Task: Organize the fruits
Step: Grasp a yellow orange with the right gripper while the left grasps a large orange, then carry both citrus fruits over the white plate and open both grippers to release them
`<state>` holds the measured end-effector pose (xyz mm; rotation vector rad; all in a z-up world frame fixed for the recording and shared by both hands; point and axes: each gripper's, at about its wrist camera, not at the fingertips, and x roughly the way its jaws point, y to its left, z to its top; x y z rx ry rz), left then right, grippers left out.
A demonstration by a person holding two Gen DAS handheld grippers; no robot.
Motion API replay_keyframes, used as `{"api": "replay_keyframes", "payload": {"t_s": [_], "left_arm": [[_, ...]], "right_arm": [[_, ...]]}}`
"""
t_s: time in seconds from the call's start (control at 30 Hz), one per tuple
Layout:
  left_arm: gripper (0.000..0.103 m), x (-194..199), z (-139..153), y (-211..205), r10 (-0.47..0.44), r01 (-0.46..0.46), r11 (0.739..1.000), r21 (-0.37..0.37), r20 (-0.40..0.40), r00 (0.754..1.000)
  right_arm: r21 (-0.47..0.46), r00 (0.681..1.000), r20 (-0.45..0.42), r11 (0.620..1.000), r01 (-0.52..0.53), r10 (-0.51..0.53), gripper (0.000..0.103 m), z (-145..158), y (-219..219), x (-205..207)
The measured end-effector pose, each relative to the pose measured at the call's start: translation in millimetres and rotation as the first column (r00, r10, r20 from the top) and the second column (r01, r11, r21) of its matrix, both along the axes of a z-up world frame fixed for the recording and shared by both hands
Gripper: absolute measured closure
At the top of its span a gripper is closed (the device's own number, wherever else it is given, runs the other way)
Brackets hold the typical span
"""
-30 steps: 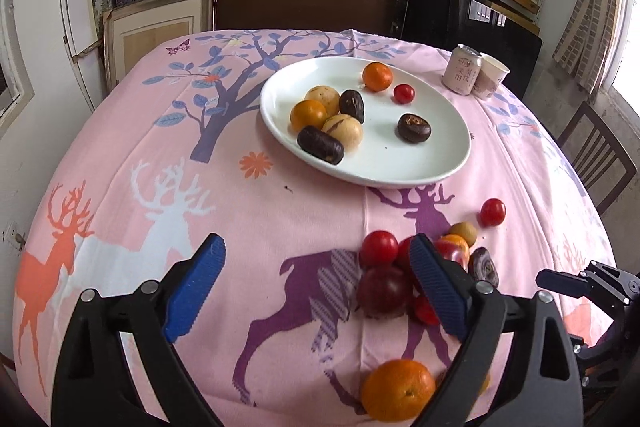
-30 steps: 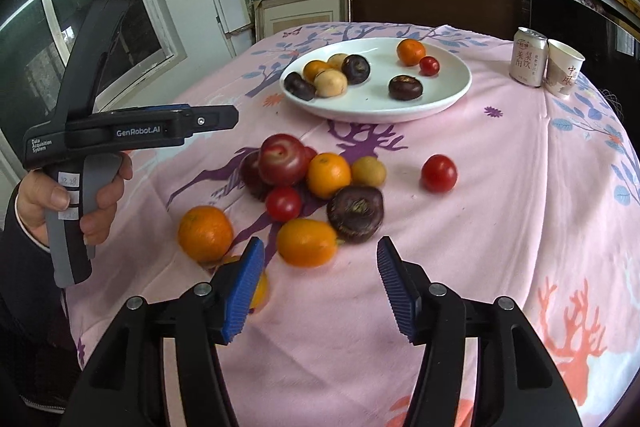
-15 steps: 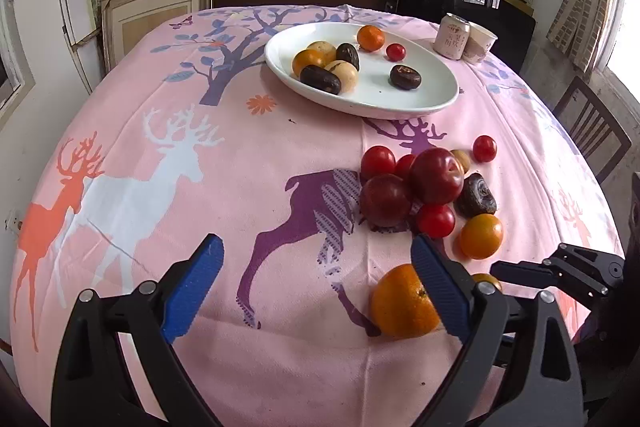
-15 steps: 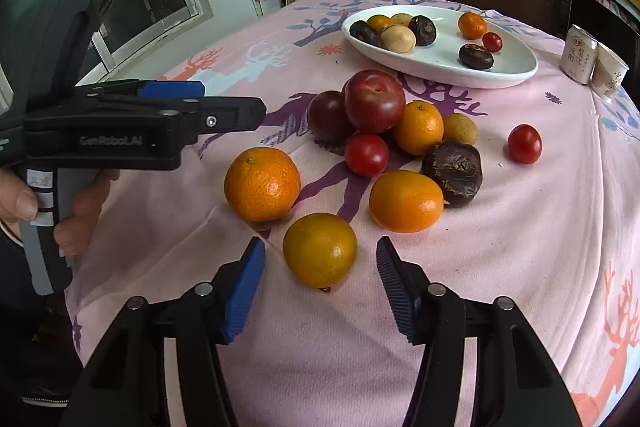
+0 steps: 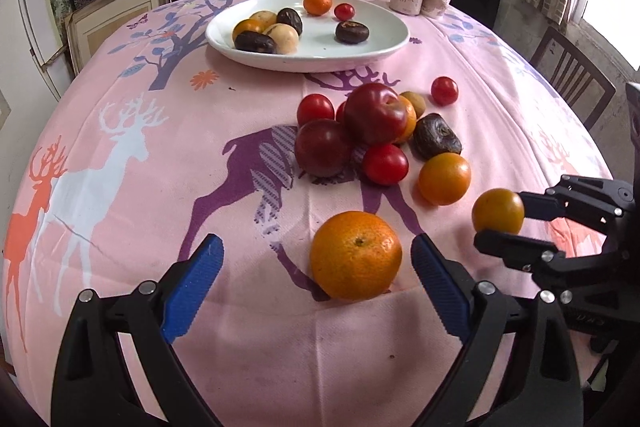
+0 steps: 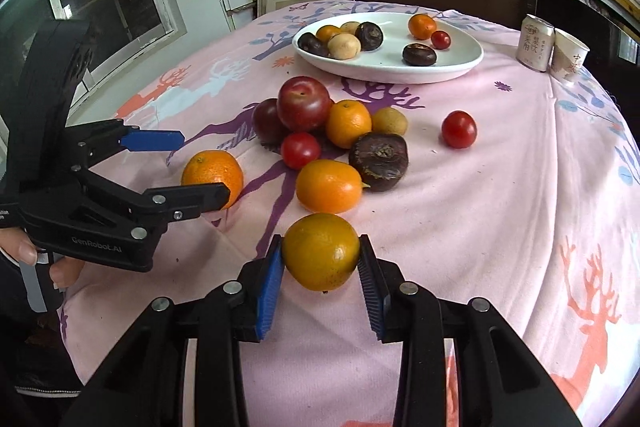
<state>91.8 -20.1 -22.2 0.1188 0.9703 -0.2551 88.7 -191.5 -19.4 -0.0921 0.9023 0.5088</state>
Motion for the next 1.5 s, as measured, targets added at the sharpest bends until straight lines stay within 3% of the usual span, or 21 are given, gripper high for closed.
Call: {"api": "replay_keyframes", "payload": {"t_s": [0.07, 0.13, 0.23, 0.43, 0.67, 0.8, 1.03, 1.27, 1.5], "left_arm": [[0.032, 0.0, -5.7, -6.2, -0.027, 0.027, 1.000, 0.014, -0.018, 0.999], [0.057, -0.2, -9.5, -12.0, -0.070, 0.069, 0.997, -0.024, -0.049, 0.996], [0.058, -4.6, -8.1, -23.1, -0.101, 0.102, 0.994, 0.029, -0.033, 0.994], [0.058, 5.2, 14.6, -21.5, -0.105, 0.105, 0.994, 0.000, -0.005, 0.994], [0.058, 47.4, 56.6, -17.3, -0.049, 0.051, 0.998, -0.026, 0.092, 0.995], [0.058, 84.3, 67.0, -24.0, -0.025, 0.030, 0.998, -0.055, 0.100, 0.995], [0.058, 138.1, 50.0, -35.5, 0.009, -0.006, 0.998, -0.061, 0.054, 0.999], [0.058, 167.5, 30.9, -33.1, 0.056, -0.055, 0.997, -0.047, 0.023, 0.998], [0.054, 178.1, 22.8, -30.6, 0.089, -0.088, 0.994, -0.060, 0.001, 0.996]], "right_arm": [[0.002, 1.000, 0.003, 1.000, 0.008, -0.008, 0.066, 0.4, -6.1, -1.3], [0.007, 1.000, 0.006, 1.000, 0.016, -0.016, 0.066, 0.8, -11.3, -1.8], [0.014, 1.000, 0.019, 1.000, 0.021, -0.022, 0.066, 4.1, -16.3, -1.5], [0.028, 0.997, 0.073, 0.999, 0.031, -0.032, 0.066, 21.2, -24.8, 5.0], [0.051, 0.987, 0.153, 0.998, 0.047, -0.054, 0.066, 51.1, -31.0, 29.8], [0.078, 0.982, 0.181, 0.996, 0.041, -0.054, 0.066, 66.9, -26.8, 57.2], [0.125, 0.986, 0.142, 0.990, 0.067, -0.084, 0.066, 69.1, -18.7, 123.3], [0.146, 0.989, 0.041, 0.980, 0.133, -0.141, 0.066, 40.6, -16.0, 177.9], [0.204, 0.980, -0.027, 0.959, 0.197, -0.196, 0.062, 21.9, -25.1, 194.0]]}}
